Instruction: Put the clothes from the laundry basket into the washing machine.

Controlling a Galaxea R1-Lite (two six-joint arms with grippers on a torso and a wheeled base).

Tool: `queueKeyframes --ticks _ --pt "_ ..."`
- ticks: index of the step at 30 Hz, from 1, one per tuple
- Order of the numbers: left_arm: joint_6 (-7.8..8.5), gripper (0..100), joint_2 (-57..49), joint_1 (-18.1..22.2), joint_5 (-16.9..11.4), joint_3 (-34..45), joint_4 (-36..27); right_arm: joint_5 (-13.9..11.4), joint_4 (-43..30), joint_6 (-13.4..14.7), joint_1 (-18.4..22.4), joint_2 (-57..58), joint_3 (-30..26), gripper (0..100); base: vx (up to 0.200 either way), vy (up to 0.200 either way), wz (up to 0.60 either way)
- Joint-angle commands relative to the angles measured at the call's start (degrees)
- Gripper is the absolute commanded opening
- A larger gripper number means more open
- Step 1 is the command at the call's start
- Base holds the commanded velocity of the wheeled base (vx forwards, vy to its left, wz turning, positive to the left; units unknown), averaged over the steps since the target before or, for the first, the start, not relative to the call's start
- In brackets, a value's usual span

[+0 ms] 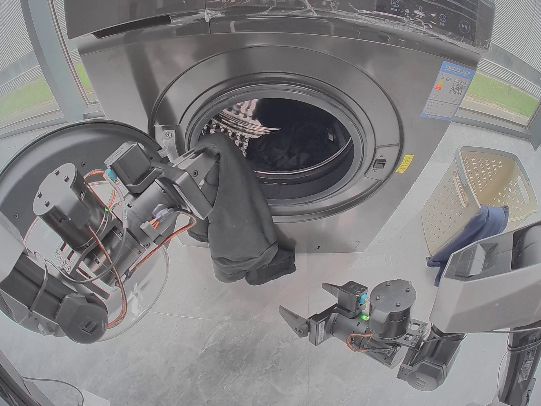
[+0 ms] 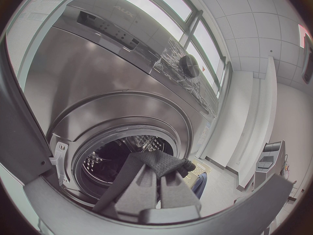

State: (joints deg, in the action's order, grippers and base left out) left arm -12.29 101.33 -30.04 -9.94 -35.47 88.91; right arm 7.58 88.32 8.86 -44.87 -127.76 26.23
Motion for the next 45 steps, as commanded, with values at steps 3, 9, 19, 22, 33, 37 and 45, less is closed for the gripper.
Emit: queueKeyframes --ticks 3,9,19,22,33,37,45 --pt "0.07 0 0.6 -0.1 0.3 -0.1 0.0 -0.1 0.0 -0.2 -1.9 -0.3 5.8 100 0.000 0.000 0.00" --pt "0.16 0 1.2 -0.2 0.4 -0.1 0.0 -0.9 -0.1 -0.7 -4.4 -1.4 12.3 100 0.000 0.000 0.00" --pt "0.25 0 2.2 -0.5 1.8 -0.8 0.0 -2.5 -2.5 -1.2 -5.3 -3.9 22.5 100 0.000 0.000 0.00" --pt "0.25 0 2.2 -0.5 1.8 -0.8 0.0 -2.7 -3.4 -2.1 -4.6 -4.9 24.3 100 0.000 0.000 0.00" --pt "0.25 0 2.4 -0.5 1.8 -0.8 0.0 -3.3 -7.2 -2.2 -5.1 -5.3 29.3 100 0.000 0.000 0.00" --pt "0.33 0 2.4 -0.8 1.8 -0.8 0.0 -2.8 -10.8 -2.1 -4.4 -6.6 34.9 100 0.000 0.000 0.00" --pt "0.25 0 2.3 -0.8 1.8 -0.8 0.0 -2.5 -12.0 -2.2 -1.7 -11.1 41.7 100 0.000 0.000 0.00"
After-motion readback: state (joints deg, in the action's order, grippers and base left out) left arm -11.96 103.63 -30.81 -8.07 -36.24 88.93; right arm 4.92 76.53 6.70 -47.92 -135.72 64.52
